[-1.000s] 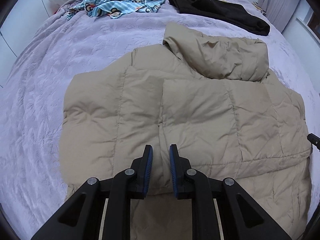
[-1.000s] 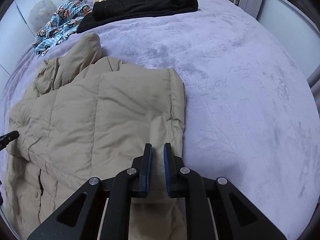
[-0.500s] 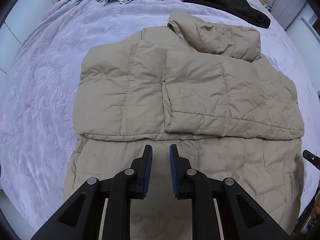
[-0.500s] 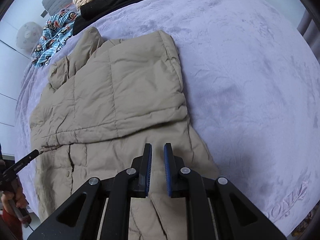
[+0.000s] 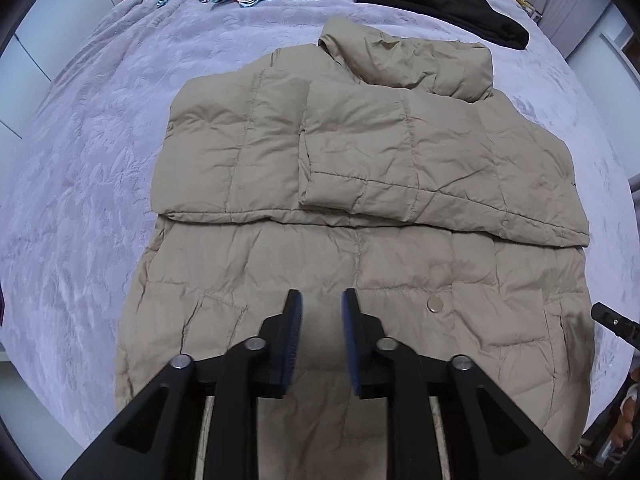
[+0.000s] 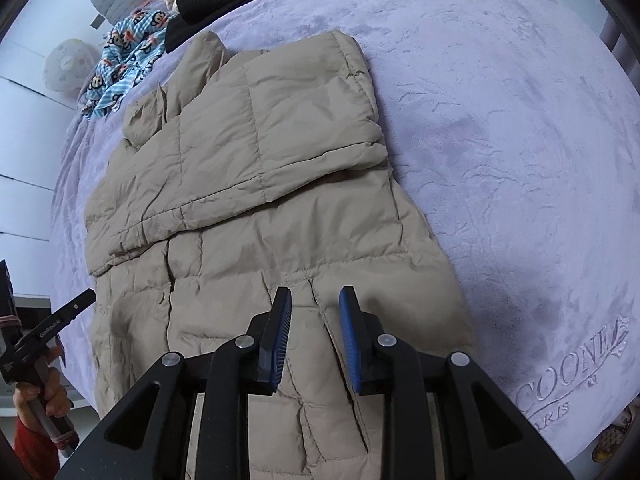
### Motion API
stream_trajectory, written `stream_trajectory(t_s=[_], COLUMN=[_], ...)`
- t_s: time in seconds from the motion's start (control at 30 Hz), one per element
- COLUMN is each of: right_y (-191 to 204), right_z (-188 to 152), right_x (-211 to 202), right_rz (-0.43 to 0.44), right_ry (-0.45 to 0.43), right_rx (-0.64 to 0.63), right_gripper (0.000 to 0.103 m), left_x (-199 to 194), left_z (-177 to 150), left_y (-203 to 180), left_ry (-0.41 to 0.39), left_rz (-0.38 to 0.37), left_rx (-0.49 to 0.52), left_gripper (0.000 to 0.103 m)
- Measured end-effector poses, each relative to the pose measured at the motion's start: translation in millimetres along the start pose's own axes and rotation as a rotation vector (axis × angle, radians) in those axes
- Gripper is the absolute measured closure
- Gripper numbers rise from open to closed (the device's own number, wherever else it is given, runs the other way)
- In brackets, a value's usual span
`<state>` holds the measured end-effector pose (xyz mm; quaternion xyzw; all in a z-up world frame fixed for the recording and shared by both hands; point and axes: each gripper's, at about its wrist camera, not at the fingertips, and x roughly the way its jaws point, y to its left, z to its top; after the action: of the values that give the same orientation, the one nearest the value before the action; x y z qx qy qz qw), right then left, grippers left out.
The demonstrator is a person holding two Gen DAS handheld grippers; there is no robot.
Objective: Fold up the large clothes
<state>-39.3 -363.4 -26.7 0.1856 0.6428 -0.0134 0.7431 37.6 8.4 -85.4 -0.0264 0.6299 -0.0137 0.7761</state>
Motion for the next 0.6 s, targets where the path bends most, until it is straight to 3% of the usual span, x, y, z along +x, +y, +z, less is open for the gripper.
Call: stream_trajectory(t_s=[0.03,0.07,0.4,0.47,0.5,0.6], right_y=[3,5,13,11,10,7], right_z=[-2,-3,-26,-31,-33,-43], right_x=[-1,-2,-11,-14,-16,-20], right_rz=[0.003,0.009,0.057,0.059,0.059,0.058], right_ry=[0.005,0.012,0.063,0.058,0.052,0.042], right_rx=[-0.016,-0.033,-0.105,-0.089,-0.080,-0.039], right_gripper=[0.076,0.076,0.075,0.054,0.049,0.047], left_x=[-3,-9,-33,-34,-35,-35], left_z=[-5,-10,-48,-55,-59,-70], left_y=[0,-1,-1,2,5,11], left_ry=[-0.003,-0.034,-0.032,-0.016,-0.011,0.001], left_rz=[0.018,0.039,0.057,0.036,0.028,0.012], left_rx=[-0.017,-0.036,-0.102,-0.097,-0.096,-0.087], left_gripper=[0.008,0.001,0.001,0.001,0.001,0.001])
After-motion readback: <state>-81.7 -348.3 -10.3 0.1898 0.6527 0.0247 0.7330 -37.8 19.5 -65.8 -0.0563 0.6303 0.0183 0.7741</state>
